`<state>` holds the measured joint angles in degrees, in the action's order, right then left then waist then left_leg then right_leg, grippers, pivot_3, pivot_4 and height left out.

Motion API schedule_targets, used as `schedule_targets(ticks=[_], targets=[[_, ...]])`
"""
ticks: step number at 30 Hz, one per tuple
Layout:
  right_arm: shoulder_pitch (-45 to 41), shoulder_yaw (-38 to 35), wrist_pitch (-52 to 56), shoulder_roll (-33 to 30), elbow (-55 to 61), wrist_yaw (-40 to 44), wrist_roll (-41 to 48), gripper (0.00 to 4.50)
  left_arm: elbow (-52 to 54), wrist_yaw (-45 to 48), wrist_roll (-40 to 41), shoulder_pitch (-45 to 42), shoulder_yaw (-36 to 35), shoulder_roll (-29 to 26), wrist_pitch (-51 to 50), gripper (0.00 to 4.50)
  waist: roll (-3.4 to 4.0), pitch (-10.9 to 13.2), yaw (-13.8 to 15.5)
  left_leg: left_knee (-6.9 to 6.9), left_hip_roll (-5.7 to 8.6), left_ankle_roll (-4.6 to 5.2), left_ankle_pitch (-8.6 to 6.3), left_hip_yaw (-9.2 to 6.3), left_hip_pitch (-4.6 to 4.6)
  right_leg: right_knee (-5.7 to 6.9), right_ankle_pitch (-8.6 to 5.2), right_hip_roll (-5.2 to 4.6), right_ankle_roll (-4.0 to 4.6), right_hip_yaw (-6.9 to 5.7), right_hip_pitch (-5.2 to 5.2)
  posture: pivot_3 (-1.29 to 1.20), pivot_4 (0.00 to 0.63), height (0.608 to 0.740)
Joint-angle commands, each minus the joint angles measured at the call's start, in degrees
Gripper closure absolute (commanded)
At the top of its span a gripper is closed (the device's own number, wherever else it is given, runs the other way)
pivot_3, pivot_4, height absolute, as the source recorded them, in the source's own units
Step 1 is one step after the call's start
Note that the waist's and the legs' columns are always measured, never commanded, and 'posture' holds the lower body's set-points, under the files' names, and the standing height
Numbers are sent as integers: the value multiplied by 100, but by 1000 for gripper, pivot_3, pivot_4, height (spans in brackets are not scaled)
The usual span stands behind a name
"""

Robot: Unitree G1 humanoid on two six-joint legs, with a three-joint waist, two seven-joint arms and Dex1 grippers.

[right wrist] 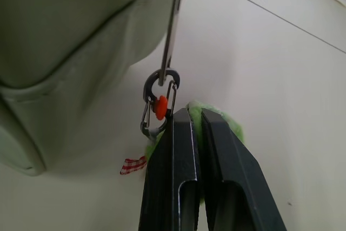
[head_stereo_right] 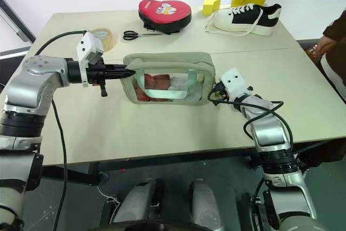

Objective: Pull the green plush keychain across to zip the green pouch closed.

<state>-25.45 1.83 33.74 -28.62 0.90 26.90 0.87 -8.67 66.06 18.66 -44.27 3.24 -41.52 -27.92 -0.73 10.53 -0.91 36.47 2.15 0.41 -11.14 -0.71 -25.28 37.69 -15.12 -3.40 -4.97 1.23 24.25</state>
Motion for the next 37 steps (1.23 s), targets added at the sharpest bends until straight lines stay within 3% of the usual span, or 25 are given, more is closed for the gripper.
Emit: schedule_targets(ticks=[1,7,12,15,19,22,24,25,29,34,37], targets=[[100,157,-94,-5,-160,144,-21,4488,120,-57,-6,53,-118,-94,-21,4500,0,0,0,0,0,0,0,0,0,0,0,0,0,0,0,0,150,740],[274,530,-169,-156,-291,495,-135,4488,192,-116,9,100,-141,-84,-51,4500,-3,-3,-3,-4,-1,0,0,0,14,3,0,1,-1,0,-10,0,150,740],[-117,56,90,-236,48,644,236,4488,152,-144,-12,82,-136,-81,-27,4500,-3,-2,-13,-6,-2,-1,-1,0,50,2,-10,0,18,2,-46,0,150,740],[-402,-256,422,-566,346,1015,577,3499,118,-185,-21,62,-134,-73,-26,4500,-2,-1,2,-9,-2,-1,-1,0,54,1,-11,-1,18,3,-49,0,150,740],[-681,-481,642,-1335,661,1623,885,1547,59,-174,17,30,-175,-114,-40,2928,-2,0,16,-22,-2,-1,-1,0,54,-17,-10,-4,17,3,-51,0,150,740],[-630,-713,830,-2127,1101,2459,1393,0,-4,-44,62,28,-234,-263,-57,1336,-3,2,27,-36,-2,0,-2,0,50,-34,-6,-5,10,0,-49,0,150,740],[-580,-914,1040,-2495,1433,2889,1824,0,-41,59,98,22,-286,-412,-72,318,-3,2,25,-43,-3,4,-5,-1,44,-45,-2,-5,2,-1,-45,0,150,740],[-578,-979,1127,-2619,1550,3035,1995,0,-68,105,111,14,-310,-478,-74,78,-3,2,13,-45,-4,5,-6,-1,42,-50,-2,-6,1,-2,-45,0,150,740],[-857,-1184,1502,-2945,1897,3372,2613,0,-354,151,69,-119,-473,-747,-28,78,-3,3,-11,-45,-4,7,-8,0,38,-57,-11,-11,18,2,-42,0,150,740],[-1255,-1126,1499,-2885,1959,3048,2676,0,-630,-63,-115,-292,-470,-832,79,78,-3,3,17,-41,-4,4,-10,2,28,-59,-12,-23,23,2,-35,0,150,740],[-1252,-1110,1527,-2769,1997,2812,2711,0,-630,-119,-172,-294,-461,-793,181,78,-4,2,30,-34,-4,4,-10,5,-22,-60,-10,-28,22,1,13,0,150,740]])
